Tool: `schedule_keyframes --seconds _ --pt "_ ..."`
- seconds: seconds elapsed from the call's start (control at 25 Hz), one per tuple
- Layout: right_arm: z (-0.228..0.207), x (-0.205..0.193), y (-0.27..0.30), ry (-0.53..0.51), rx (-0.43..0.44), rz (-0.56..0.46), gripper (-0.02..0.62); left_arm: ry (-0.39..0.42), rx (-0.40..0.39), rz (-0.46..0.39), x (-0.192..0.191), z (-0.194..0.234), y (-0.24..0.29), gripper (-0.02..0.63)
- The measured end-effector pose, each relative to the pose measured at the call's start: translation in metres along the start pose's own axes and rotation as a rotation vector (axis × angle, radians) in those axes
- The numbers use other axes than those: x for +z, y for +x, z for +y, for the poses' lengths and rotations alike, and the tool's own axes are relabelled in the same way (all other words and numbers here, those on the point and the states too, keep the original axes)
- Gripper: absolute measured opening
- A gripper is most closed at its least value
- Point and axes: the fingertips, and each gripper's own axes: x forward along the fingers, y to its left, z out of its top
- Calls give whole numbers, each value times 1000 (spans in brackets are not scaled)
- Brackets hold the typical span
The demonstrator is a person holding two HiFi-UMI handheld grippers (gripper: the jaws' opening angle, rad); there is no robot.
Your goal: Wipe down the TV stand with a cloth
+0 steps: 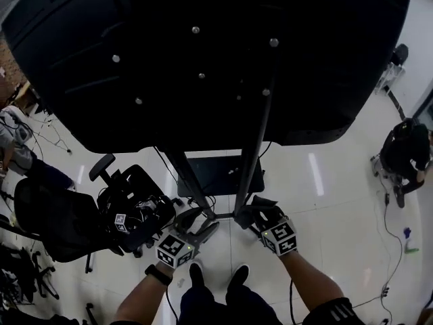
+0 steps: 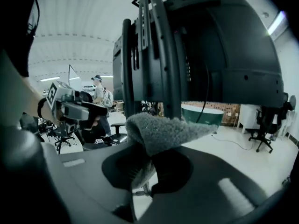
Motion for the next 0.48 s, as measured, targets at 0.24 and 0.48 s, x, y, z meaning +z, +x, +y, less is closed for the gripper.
schedule_keyframes --seconds 0.24,0.48 --pt "49 55 -93 45 47 -119 38 -1 5 -100 47 -60 -67 299" --pt "118 42 -149 -39 11 -123 38 3 0 -155 49 -102 -132 295"
